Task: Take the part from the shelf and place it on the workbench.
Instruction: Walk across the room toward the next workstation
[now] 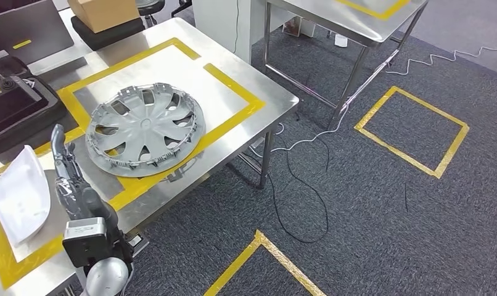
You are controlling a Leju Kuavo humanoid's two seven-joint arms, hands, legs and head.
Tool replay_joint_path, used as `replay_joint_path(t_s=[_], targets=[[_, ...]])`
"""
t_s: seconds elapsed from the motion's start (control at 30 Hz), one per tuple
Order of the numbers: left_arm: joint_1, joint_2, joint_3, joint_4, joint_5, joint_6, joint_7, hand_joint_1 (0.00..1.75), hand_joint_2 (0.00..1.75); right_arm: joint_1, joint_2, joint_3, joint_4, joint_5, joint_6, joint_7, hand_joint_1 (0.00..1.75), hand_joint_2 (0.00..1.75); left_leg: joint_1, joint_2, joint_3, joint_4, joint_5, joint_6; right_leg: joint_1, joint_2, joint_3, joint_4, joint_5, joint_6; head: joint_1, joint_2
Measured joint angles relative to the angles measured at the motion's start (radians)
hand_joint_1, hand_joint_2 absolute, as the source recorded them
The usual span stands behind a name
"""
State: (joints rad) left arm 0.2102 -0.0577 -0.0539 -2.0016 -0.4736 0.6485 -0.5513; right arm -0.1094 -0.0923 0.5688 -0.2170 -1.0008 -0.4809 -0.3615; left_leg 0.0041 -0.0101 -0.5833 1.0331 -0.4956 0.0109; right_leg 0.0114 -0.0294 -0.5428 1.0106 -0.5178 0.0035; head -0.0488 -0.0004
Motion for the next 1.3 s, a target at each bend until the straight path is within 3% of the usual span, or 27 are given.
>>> replay_joint_path(t_s=[0.07,0.13,0.23,0.3,0.33,0.37,0.43,0.5,0.53,0.6,0.67,0.73,0.8,0.83,0.87,0.9,0.97,1.0,1.07,1.1,1.17,1.23,1.3], targets=[[0.001,0.000,0.000,0.000,0.000,0.000,-0.001,0.00,0.00,-0.004,0.000,0.000,0.000,0.000,0.003,-0.003,0.00,0.00,0.001,0.017,0.001,-0.002,-0.001,-0.011,0.001,0.014,-0.001,-0.008,0.006,-0.010,-0.001,0.000],[0.000,0.000,0.000,0.000,0.000,0.000,-0.002,0.00,0.00,-0.003,0.000,0.000,0.000,0.000,0.006,-0.004,0.00,0.00,0.002,0.022,-0.006,0.023,-0.026,-0.021,-0.002,0.027,0.003,-0.022,0.018,-0.023,-0.004,0.000],[0.000,0.000,0.000,0.001,0.000,0.000,-0.002,0.00,0.00,0.004,0.000,0.000,0.000,0.002,0.010,-0.004,0.00,0.00,0.004,0.011,-0.072,0.176,-0.120,-0.029,-0.003,0.041,0.003,-0.030,0.027,-0.033,-0.008,0.000],[0.000,0.000,0.000,0.003,0.001,0.000,-0.002,0.00,0.00,0.007,-0.001,0.000,0.001,0.003,0.013,-0.004,0.00,0.00,0.005,0.008,-0.104,0.251,-0.142,-0.032,-0.002,0.052,0.002,-0.028,0.027,-0.033,-0.007,0.000],[0.000,0.000,0.000,0.003,0.001,0.000,-0.002,0.00,0.00,0.008,-0.001,0.000,0.001,0.003,0.013,-0.003,0.00,0.00,0.005,0.007,-0.096,0.241,-0.125,-0.033,-0.003,0.059,0.002,-0.026,0.027,-0.032,-0.007,0.000],[0.000,0.000,0.000,0.003,0.001,0.000,-0.002,0.00,0.00,0.008,-0.001,0.000,0.001,0.003,0.014,-0.003,0.00,0.00,0.006,0.002,-0.071,0.197,-0.094,-0.034,-0.004,0.066,0.002,-0.022,0.025,-0.030,-0.007,0.000],[0.000,0.000,0.000,0.004,0.002,0.000,-0.003,0.00,0.00,0.007,0.000,0.000,0.001,0.003,0.015,-0.003,0.00,0.00,0.013,-0.035,-0.006,0.073,-0.039,-0.035,-0.006,0.082,-0.003,-0.008,0.018,-0.019,-0.008,0.000],[0.001,0.000,0.000,0.005,0.002,0.000,-0.004,0.00,0.00,0.005,0.000,0.000,0.000,0.003,0.017,-0.002,0.00,0.00,0.015,-0.065,0.024,0.012,-0.028,-0.030,-0.008,0.098,-0.014,0.004,0.014,-0.007,-0.007,0.000],[0.001,0.001,0.000,0.005,0.002,0.000,-0.005,0.00,0.00,0.005,0.000,0.000,0.000,0.004,0.017,-0.002,0.00,0.00,0.014,-0.063,0.025,0.007,-0.032,-0.024,-0.009,0.108,-0.019,0.007,0.015,-0.001,-0.007,0.000],[0.001,0.002,0.000,0.006,0.002,0.000,-0.006,0.00,0.00,0.006,0.000,0.000,0.000,0.004,0.018,-0.002,0.00,0.00,0.013,-0.043,0.024,0.006,-0.029,-0.011,-0.012,0.112,-0.026,0.010,0.014,0.009,-0.007,0.000],[0.001,0.002,0.000,0.005,0.002,0.000,-0.006,0.00,0.00,0.004,0.000,0.000,0.000,0.004,0.018,-0.002,0.00,0.00,0.015,-0.019,0.024,0.004,-0.027,-0.002,-0.011,0.078,-0.047,0.055,-0.017,0.017,-0.002,0.000],[0.001,0.002,0.000,0.006,0.002,0.000,-0.005,0.00,0.00,0.003,0.001,0.000,0.000,0.004,0.019,-0.002,0.00,0.00,0.012,0.008,0.023,0.004,-0.028,0.003,-0.011,0.043,-0.102,0.175,-0.082,0.025,0.001,0.000],[0.001,0.003,0.000,0.006,0.003,0.000,-0.005,0.00,0.00,0.005,0.003,0.000,0.000,0.005,0.021,-0.002,0.00,0.00,0.008,0.032,0.023,0.004,-0.030,0.006,-0.011,0.036,-0.148,0.278,-0.117,0.028,0.001,0.000],[0.001,0.003,0.000,0.007,0.003,0.000,-0.005,0.00,0.00,0.007,0.003,0.000,0.000,0.005,0.021,-0.002,0.00,0.00,0.007,0.043,0.023,0.004,-0.031,0.007,-0.011,0.035,-0.147,0.277,-0.105,0.025,0.001,0.000],[0.001,0.003,0.000,0.007,0.003,0.000,-0.004,0.00,0.00,0.009,0.003,0.000,0.000,0.005,0.022,-0.002,0.00,0.00,0.005,0.051,0.024,0.004,-0.031,0.007,-0.010,0.032,-0.127,0.239,-0.077,0.021,0.001,0.000],[0.000,0.003,0.000,0.008,0.003,0.000,-0.004,0.00,0.00,0.010,0.003,0.000,0.000,0.005,0.022,-0.002,0.00,0.00,0.004,0.058,0.025,0.004,-0.032,0.007,-0.007,0.023,-0.093,0.173,-0.040,0.013,0.001,0.000],[-0.001,0.004,0.000,0.008,0.003,0.000,-0.003,0.00,0.00,0.009,0.001,0.000,0.000,0.005,0.022,-0.002,0.00,0.00,0.001,0.070,0.025,0.004,-0.033,0.004,0.005,-0.004,-0.032,0.049,0.002,-0.003,0.000,0.000],[-0.001,0.004,0.000,0.008,0.004,0.000,-0.002,0.00,0.00,0.007,-0.001,0.000,0.000,0.005,0.023,-0.002,0.00,0.00,0.001,0.076,0.025,0.003,-0.033,0.001,0.011,-0.014,-0.016,0.014,0.008,-0.010,0.000,0.000],[-0.001,0.004,-0.001,0.008,0.007,0.000,0.003,0.00,0.00,0.006,-0.004,0.000,0.000,0.005,0.023,-0.002,0.00,0.00,0.002,0.089,0.027,0.000,-0.033,-0.008,0.017,-0.009,-0.012,-0.004,0.007,-0.020,0.000,0.000],[-0.002,0.005,-0.001,0.008,0.010,0.000,0.007,0.00,0.00,0.007,-0.005,0.000,0.000,0.005,0.024,-0.002,0.00,0.00,0.004,0.085,0.030,0.001,-0.035,-0.013,0.016,-0.003,-0.008,-0.012,0.012,-0.024,0.000,0.000],[-0.003,0.007,-0.002,0.008,0.016,0.000,0.015,0.00,0.00,0.007,-0.005,0.000,0.000,0.004,0.025,-0.002,0.00,0.00,0.005,0.045,0.019,0.033,-0.062,-0.022,0.011,0.008,0.003,-0.031,0.024,-0.033,-0.001,0.000],[-0.003,0.011,-0.003,0.009,0.024,0.000,0.023,0.00,0.00,0.006,-0.005,0.000,0.000,0.000,0.028,-0.003,0.00,0.00,0.005,0.005,-0.032,0.138,-0.119,-0.028,0.008,0.020,0.006,-0.038,0.030,-0.038,-0.004,0.000],[-0.002,0.016,-0.003,0.010,0.032,0.000,0.028,0.00,0.00,0.006,-0.005,0.000,0.000,-0.004,0.031,-0.005,0.00,0.00,0.006,0.003,-0.086,0.241,-0.154,-0.033,0.008,0.038,0.005,-0.035,0.030,-0.039,-0.006,0.000]])
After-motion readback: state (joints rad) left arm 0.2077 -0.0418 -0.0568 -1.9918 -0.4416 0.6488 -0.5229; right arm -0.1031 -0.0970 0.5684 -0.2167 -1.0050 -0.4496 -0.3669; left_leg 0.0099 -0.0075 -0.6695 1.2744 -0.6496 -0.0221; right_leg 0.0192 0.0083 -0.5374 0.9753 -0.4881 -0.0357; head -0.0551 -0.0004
